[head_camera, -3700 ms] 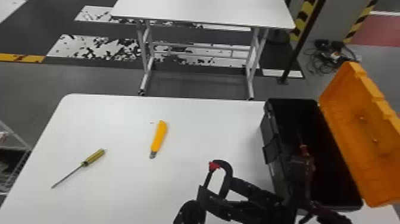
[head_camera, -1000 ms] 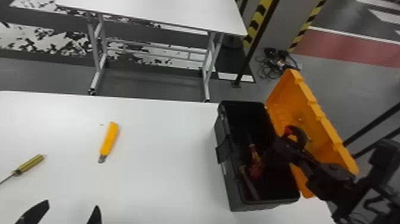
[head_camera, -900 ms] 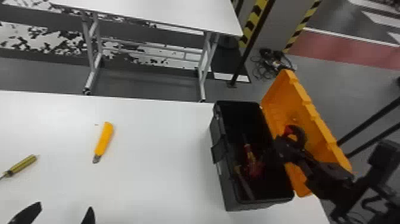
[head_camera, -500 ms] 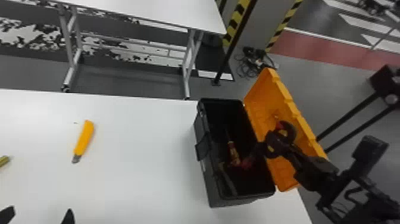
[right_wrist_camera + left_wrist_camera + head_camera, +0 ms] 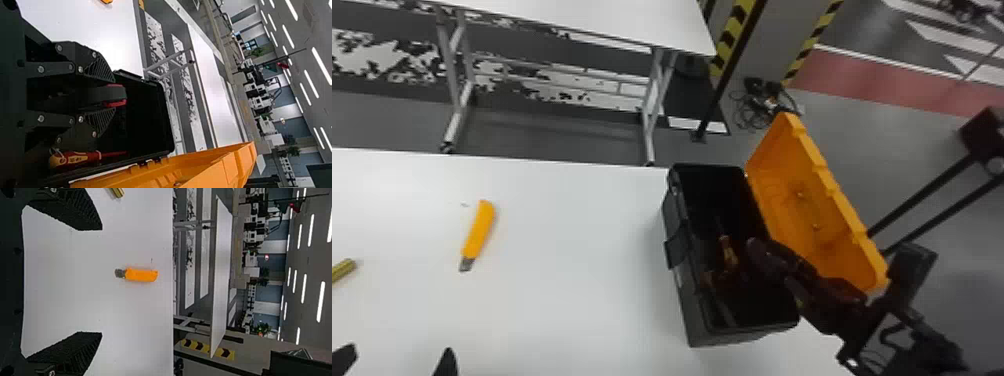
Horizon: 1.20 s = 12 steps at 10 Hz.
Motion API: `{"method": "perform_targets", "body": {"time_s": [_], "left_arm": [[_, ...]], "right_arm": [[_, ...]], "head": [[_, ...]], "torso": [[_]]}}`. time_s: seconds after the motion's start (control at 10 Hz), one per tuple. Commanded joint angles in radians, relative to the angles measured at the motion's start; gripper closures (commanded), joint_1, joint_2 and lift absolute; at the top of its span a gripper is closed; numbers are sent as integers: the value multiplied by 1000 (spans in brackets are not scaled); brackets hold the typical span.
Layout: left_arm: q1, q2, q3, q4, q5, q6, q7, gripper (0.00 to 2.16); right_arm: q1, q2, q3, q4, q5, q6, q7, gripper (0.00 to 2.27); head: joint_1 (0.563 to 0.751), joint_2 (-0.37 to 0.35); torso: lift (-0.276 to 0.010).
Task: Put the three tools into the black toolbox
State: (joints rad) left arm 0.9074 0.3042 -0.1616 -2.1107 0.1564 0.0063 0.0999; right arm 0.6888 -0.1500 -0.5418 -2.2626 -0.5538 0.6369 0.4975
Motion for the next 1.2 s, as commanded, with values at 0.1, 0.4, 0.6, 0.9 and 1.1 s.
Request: {"method": "perform_targets", "body": {"time_s": [0.1,0.4,0.6,0.9,1.1], "left_arm": [[2,-5,7,1,0,-10,0,39],[2,-11,17,6,0,-13,-3,39],[-1,-14,16,12,0,-16,-3,39],[-12,-14,17,26,0,-25,-3,39],[-25,-16,22,38,0,-38,-3,36]], "right_arm": [[21,3,3,-45,-25,22,1,60],[57,27,5,-138,-166,151,52,60],[74,53,52,-169,-204,203,78,60],[92,64,181,-167,-143,203,107,63],[101,64,292,-158,-63,197,107,66]], "head": [[695,-297],[695,-241],[695,-145],[695,-46],[695,46]], "torso": [[-51],[-51],[-51],[-51],[-51]]}}
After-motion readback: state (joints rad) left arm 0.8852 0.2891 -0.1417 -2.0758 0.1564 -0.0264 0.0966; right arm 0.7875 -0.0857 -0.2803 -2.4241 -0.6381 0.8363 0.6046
